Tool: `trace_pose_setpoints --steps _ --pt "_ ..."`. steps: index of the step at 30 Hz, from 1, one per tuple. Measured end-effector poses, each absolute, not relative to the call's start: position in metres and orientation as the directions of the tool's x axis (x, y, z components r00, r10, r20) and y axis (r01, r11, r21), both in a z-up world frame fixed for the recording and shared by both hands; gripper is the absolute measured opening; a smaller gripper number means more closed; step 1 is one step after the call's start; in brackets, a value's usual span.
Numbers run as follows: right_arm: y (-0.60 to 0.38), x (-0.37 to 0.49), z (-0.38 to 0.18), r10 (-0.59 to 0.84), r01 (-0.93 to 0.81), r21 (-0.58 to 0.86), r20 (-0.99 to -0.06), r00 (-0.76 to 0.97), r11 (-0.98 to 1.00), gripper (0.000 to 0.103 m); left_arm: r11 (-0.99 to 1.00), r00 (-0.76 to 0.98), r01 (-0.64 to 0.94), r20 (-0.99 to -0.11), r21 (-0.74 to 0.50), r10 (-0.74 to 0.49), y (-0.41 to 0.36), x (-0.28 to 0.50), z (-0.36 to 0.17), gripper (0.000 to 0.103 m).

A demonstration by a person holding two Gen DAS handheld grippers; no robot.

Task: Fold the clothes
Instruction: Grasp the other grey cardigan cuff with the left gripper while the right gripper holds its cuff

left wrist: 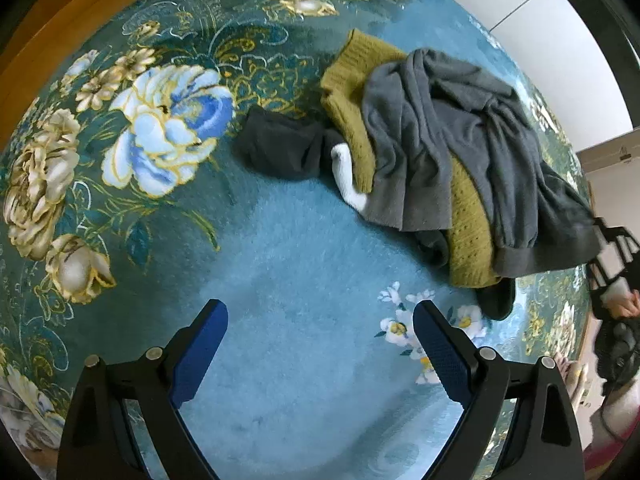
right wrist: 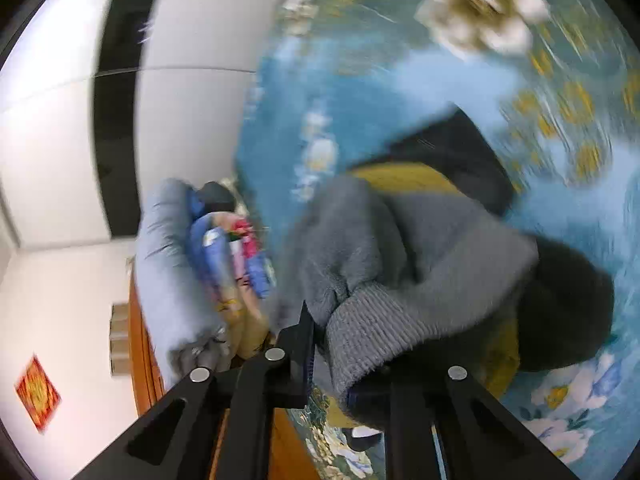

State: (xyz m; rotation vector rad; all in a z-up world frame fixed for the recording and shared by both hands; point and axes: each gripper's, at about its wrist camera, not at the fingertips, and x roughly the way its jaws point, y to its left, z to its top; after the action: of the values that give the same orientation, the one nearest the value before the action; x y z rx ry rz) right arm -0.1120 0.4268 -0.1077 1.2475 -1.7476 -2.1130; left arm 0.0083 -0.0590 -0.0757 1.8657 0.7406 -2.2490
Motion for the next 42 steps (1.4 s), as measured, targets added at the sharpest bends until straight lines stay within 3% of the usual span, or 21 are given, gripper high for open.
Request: trace_pose_setpoints --steps 9,12,16,28,37,42 --pt "0.403 -0.050 0.121 -0.615 0.098 0.855 -0.282 -0.736 -0.510 0.009 -0.830 -0.334 0.399 -0.905 -0.390 0.265 -0.072 0.030 -0.028 0.094" --pt "0.395 0.000 0.174 -0.625 0.204 0.794 -0.262 -0.735 -0.573 0.009 -0.822 -0.364 0.376 -0.884 -0.428 0.294 -0.071 0.042 -0.012 0.094" --pt "0.410 0.088 0.222 -0.579 0.231 0.690 -0.325 -0.748 -0.686 0.009 -0.811 -0.387 0.348 -0.860 -0.469 0.332 -0.069 0.057 0.004 0.094" --pt "0.530 0.284 0.151 -0.205 -0.380 0.600 -0.684 -0.700 -0.704 0.009 -0.771 -0.180 0.407 -0.870 -0.491 0.459 -0.011 0.089 -0.047 0.094" --pt "0.608 0.332 0.154 -0.161 -0.431 0.594 -0.694 -0.702 -0.679 0.009 -0.680 -0.096 0.506 -0.818 -0.531 0.567 0.065 0.084 -0.104 0.094" --pt "0.640 0.342 0.125 -0.171 -0.480 0.594 -0.725 -0.667 -0.645 0.009 -0.637 -0.005 0.635 -0.826 -0.437 0.563 0.091 0.086 -0.165 0.093"
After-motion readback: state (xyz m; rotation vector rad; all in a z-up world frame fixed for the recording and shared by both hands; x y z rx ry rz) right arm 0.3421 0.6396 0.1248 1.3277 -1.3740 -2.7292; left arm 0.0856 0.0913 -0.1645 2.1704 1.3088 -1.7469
